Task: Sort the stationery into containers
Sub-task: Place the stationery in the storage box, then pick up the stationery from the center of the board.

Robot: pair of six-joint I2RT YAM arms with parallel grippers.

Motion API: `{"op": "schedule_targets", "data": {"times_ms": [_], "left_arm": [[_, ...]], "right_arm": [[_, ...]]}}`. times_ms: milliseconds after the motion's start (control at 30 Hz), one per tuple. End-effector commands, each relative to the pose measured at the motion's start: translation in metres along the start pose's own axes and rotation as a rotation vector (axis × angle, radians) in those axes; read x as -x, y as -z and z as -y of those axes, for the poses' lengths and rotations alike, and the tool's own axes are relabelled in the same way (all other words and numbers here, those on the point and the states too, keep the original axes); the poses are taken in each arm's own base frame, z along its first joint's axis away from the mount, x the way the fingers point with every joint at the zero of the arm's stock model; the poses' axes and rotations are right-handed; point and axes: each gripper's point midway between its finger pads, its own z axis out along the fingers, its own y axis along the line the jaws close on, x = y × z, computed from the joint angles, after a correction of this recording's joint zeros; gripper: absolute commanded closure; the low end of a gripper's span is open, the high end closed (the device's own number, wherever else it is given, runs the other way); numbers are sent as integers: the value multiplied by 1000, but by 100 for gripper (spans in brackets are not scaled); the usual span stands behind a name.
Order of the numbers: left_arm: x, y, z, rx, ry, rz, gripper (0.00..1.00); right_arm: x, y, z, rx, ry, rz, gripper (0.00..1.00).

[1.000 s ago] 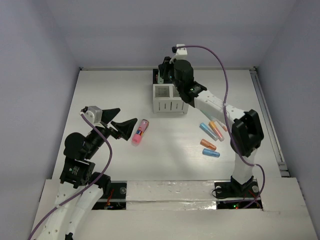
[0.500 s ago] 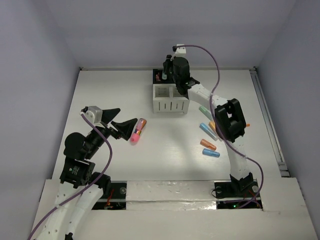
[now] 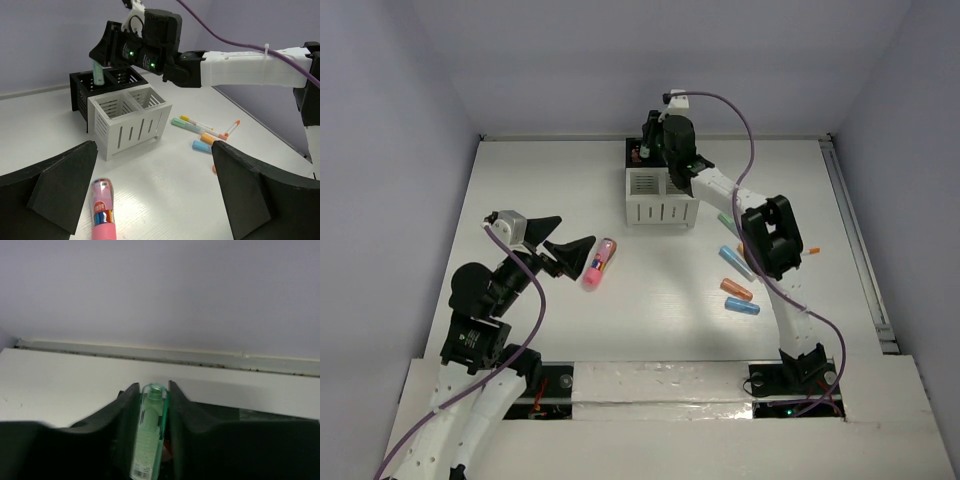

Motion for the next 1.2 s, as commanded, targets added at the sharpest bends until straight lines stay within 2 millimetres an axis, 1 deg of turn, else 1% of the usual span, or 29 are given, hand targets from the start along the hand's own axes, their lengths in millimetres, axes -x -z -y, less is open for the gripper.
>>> {"op": "schedule_targets", "data": {"times_ms": [0, 33, 100, 133, 167, 233, 267, 333, 367, 400, 433, 500, 533, 567, 600, 633, 667, 700, 733, 767, 833, 867, 933, 967, 1033, 1067, 1167], "left_arm": [[25, -1, 9, -30, -35, 61, 1], [25, -1, 9, -29, -33, 60, 1], [26, -1, 10, -30, -34, 62, 1], [25, -1, 9, -30, -34, 61, 1], [26, 0, 10, -32, -35, 65, 1], [27, 1, 11, -32, -36, 69, 1], [27, 1, 11, -32, -36, 69, 1], [29, 2, 12, -34, -37, 76, 1], [28, 3, 12, -37, -38, 75, 1], [28, 3, 12, -38, -37, 78, 1], [30, 5, 14, -40, -39, 85, 1], [32, 6, 15, -43, -41, 93, 1], [34, 8, 18, -54, -39, 100, 1], [33, 8, 17, -48, -37, 99, 1], [34, 9, 17, -43, -38, 100, 1], [34, 9, 18, -47, -37, 103, 1], [35, 10, 20, -54, -37, 105, 1], [34, 11, 20, -54, -37, 105, 1], [35, 12, 23, -64, -38, 108, 1], [36, 13, 25, -69, -37, 110, 1], [36, 14, 26, -69, -38, 115, 1], [37, 15, 29, -81, -36, 117, 1], [39, 18, 32, -90, -39, 127, 1], [40, 19, 32, -88, -40, 132, 1], [43, 23, 35, -96, -41, 144, 1], [45, 25, 36, -96, -43, 154, 1], [49, 30, 39, -103, -45, 173, 1]], "right_arm": [[43, 7, -13, 58, -42, 110, 57], [54, 13, -18, 83, -45, 122, 50], [66, 19, -23, 105, -48, 133, 37], [73, 23, -25, 112, -50, 142, 35], [86, 31, -29, 130, -55, 156, 33], [96, 42, -31, 149, -57, 166, 32], [105, 53, -32, 161, -60, 169, 32], [109, 67, -32, 168, -55, 163, 32], [107, 75, -30, 172, -45, 144, 32], [107, 92, -26, 168, -40, 126, 33], [105, 101, -22, 160, -33, 110, 33], [82, 119, -7, 116, -16, 19, 33], [72, 138, 3, 92, -6, -25, 33], [50, 151, 14, 55, 1, -103, 34], [38, 163, 23, 31, 2, -146, 35], [22, 185, 36, -1, 8, -193, 36], [7, 200, 49, -49, 22, -249, 37], [-2, 212, 56, -70, 18, -283, 39], [-7, 224, 66, -96, 15, -307, 40], [-20, 249, 74, -120, 4, -371, 43], [-28, 271, 79, -129, -15, -419, 44], [-36, 290, 85, -151, -14, -474, 44], [-44, 307, 92, -191, -27, -540, 45], [-58, 324, 99, -222, -13, -626, 45], [-67, 340, 100, -232, -16, -716, 46], [-78, 359, 106, -275, -18, -800, 46], [-92, 388, 116, -323, 3, -911, 46]]}}
